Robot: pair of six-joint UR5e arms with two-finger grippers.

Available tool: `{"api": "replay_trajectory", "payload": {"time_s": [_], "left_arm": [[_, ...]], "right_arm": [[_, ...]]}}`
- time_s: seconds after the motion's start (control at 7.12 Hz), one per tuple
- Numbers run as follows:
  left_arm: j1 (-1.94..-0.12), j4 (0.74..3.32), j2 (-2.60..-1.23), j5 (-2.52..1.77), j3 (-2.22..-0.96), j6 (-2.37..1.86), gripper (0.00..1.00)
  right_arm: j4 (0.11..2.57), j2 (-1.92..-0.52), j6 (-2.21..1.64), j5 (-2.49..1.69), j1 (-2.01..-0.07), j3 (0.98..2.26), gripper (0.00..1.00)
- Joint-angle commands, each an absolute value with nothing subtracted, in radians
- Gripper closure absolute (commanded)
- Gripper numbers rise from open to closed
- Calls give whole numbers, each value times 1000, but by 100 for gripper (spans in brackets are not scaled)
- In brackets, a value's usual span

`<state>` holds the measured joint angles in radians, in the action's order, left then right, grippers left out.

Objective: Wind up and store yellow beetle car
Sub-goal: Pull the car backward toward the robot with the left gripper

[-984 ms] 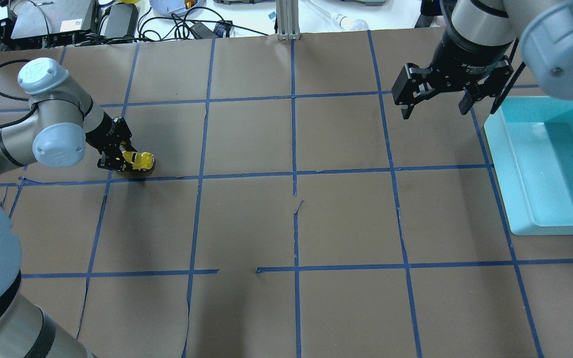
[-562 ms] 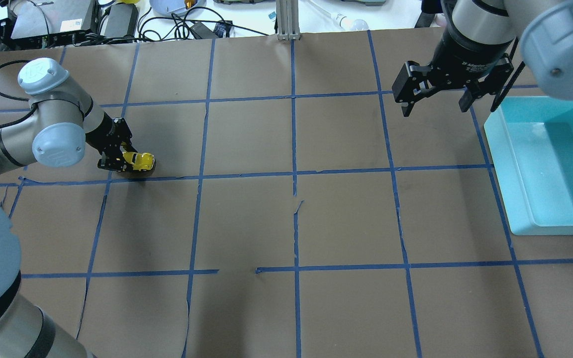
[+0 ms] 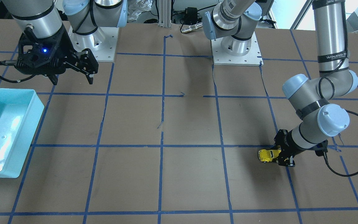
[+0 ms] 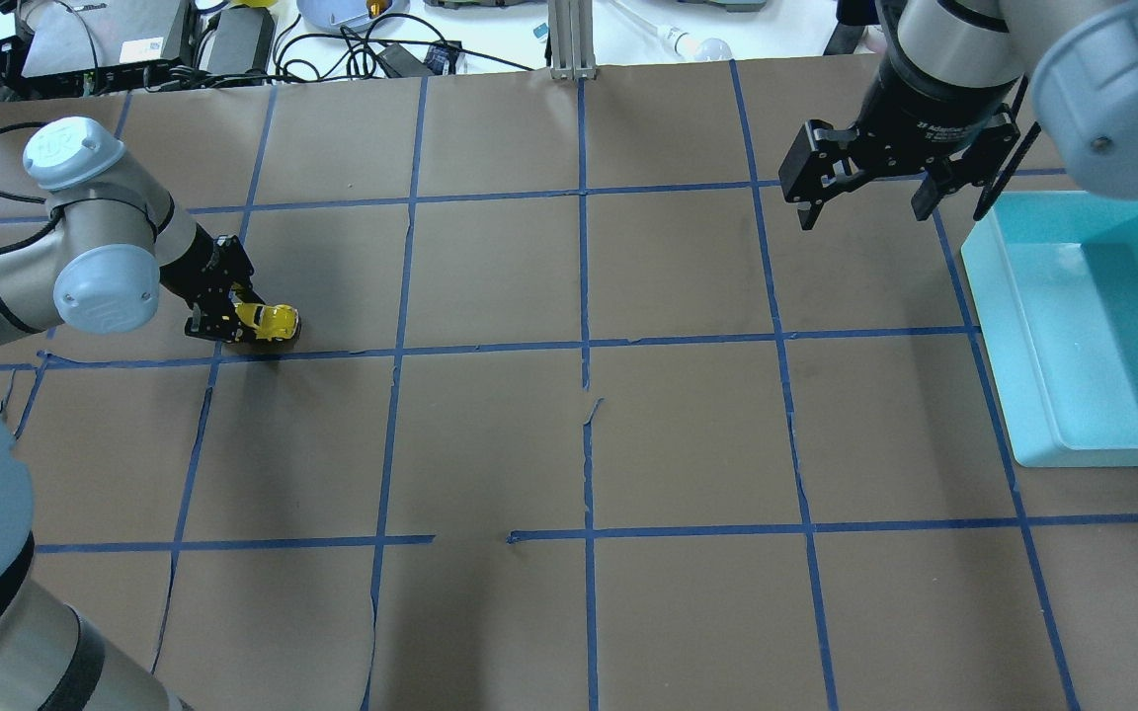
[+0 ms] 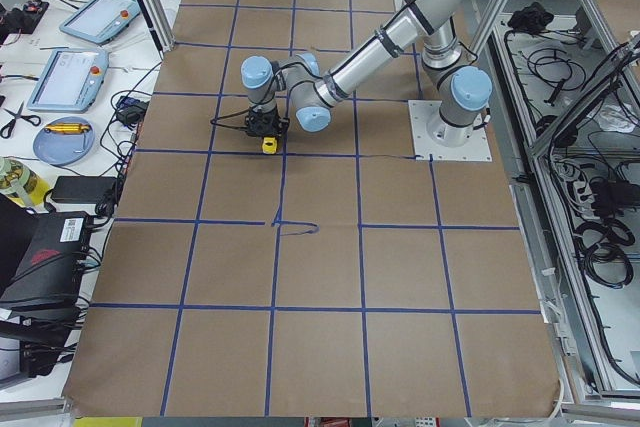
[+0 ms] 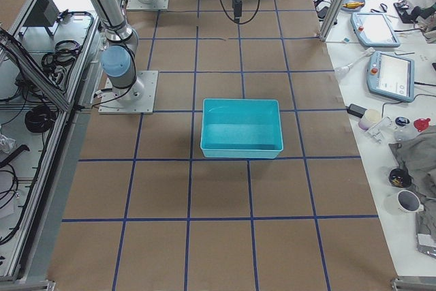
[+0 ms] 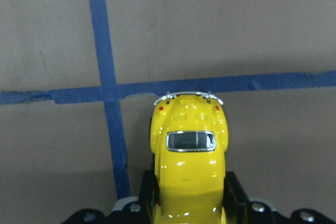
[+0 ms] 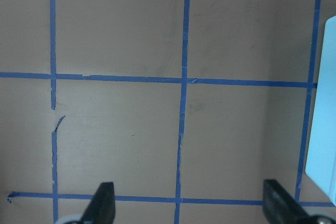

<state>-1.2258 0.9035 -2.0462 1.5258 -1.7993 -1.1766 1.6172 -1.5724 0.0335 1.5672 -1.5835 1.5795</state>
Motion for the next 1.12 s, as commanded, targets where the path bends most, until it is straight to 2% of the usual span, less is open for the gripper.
{"api": "replay_trajectory", "payload": {"time_s": [0.0, 0.98], "left_arm": [[-1213, 904, -2046, 1526, -1799, -1169, 99], [-1189, 899, -2052, 1532, -1793, -1152, 99]], "right_arm": [[1618, -1572, 32, 1566, -1585, 1580, 0], [1618, -1571, 31, 1563, -1585, 1580, 0]]}}
